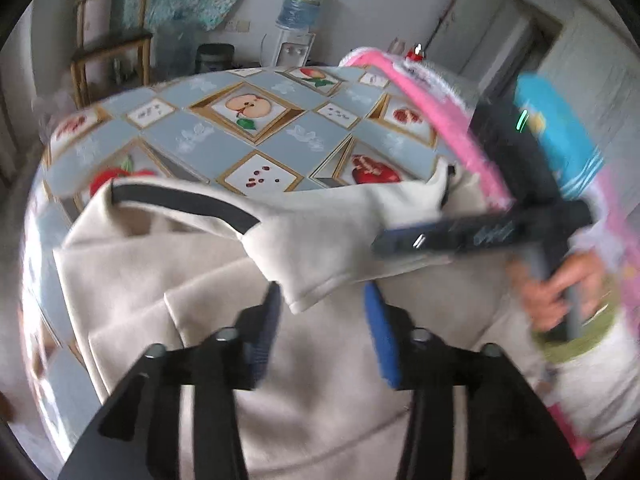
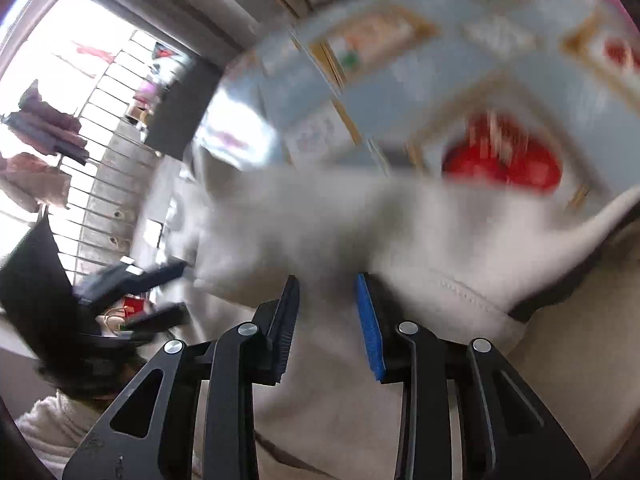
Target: Fold large clothes
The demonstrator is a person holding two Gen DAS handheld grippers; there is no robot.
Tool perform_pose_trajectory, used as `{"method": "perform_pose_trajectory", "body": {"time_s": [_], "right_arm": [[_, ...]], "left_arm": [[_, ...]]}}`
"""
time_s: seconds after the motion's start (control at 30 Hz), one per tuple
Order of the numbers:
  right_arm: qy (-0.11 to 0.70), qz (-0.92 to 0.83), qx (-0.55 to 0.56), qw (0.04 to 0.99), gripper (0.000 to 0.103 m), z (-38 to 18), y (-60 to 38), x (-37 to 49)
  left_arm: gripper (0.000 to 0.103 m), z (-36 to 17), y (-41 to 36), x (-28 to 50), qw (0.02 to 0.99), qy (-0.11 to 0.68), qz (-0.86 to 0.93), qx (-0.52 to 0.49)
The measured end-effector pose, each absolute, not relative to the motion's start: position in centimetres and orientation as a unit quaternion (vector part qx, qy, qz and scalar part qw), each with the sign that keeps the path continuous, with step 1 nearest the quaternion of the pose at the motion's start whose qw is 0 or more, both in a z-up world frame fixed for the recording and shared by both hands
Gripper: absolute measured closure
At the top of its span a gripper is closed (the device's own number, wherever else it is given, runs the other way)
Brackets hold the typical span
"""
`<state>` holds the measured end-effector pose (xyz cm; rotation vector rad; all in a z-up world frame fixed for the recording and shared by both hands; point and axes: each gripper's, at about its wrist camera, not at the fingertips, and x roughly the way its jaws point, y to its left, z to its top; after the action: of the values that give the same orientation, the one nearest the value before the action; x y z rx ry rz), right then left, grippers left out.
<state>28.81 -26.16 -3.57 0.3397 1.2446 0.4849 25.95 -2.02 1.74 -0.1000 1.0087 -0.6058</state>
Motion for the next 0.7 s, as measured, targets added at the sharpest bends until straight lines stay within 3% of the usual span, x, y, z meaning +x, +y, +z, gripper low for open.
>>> {"method": "perform_pose_trajectory", "body": {"time_s": [0.07, 0.17, 0.3, 0.4, 0.7], "right_arm": [[0.564, 0.227, 0.167, 0.776, 0.072, -3.4, -26.6, 28.3], [0.562, 0.226, 0.186, 0.774, 0.072, -3.1, -27.6, 27.9], [0.543, 0.213, 0.235, 0.778, 0.063, -2.2, -30.7, 26.8], [0.511, 0.204, 0.292, 0.782, 0.055, -1.3, -34.1, 25.6], [0.536, 0.172, 0.371, 0.739, 0.054, -4.9, -37.6, 24.4]], "left_arm": [[0.046, 1.9, -1.2, 26.3, 0.823, 0.482, -0.29, -0.082], [0.045, 0.8, -1.1, 28.5, 0.796, 0.518, -0.282, -0.135], [0.046, -1.7, -0.8, 31.8, 0.761, 0.558, -0.251, -0.215], [0.046, -2.8, -0.7, 32.7, 0.752, 0.571, -0.231, -0.236], [0.047, -3.3, -0.5, 32.2, 0.736, 0.59, -0.228, -0.241]]}}
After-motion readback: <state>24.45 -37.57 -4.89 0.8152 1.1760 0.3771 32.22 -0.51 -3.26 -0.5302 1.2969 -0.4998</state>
